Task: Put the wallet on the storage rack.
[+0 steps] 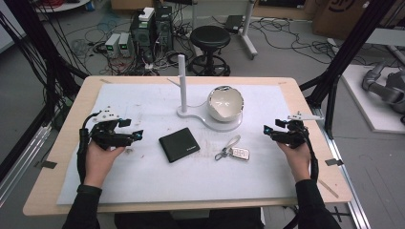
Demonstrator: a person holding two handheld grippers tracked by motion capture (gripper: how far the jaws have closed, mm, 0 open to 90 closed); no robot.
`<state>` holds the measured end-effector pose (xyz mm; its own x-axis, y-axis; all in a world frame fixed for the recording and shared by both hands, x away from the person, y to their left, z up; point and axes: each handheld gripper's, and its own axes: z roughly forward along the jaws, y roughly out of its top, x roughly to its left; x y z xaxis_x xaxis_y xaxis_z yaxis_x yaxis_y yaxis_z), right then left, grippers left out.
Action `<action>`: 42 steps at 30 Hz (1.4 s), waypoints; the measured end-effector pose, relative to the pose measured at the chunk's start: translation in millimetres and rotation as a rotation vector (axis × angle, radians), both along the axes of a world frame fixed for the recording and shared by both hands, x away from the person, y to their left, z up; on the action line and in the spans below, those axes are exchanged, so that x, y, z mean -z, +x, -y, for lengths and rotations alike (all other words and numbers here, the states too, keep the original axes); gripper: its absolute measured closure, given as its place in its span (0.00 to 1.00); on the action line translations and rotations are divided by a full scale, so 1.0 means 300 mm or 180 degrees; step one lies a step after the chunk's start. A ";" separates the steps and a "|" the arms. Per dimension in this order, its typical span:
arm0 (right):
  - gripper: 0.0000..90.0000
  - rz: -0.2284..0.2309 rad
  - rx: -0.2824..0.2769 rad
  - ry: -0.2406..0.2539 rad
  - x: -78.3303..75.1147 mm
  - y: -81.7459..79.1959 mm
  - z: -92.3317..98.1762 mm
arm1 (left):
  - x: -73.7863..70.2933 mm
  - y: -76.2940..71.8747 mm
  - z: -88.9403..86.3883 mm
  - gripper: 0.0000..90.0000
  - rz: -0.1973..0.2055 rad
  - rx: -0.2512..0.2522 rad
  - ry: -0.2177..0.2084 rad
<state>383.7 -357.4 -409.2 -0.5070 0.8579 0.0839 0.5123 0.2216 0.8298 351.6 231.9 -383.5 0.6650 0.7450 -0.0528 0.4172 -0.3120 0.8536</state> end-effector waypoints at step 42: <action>0.38 0.0050 0.0066 -0.0152 0.022 0.002 0.011 | 0.113 0.036 0.154 0.30 -0.0606 -0.0125 -0.0138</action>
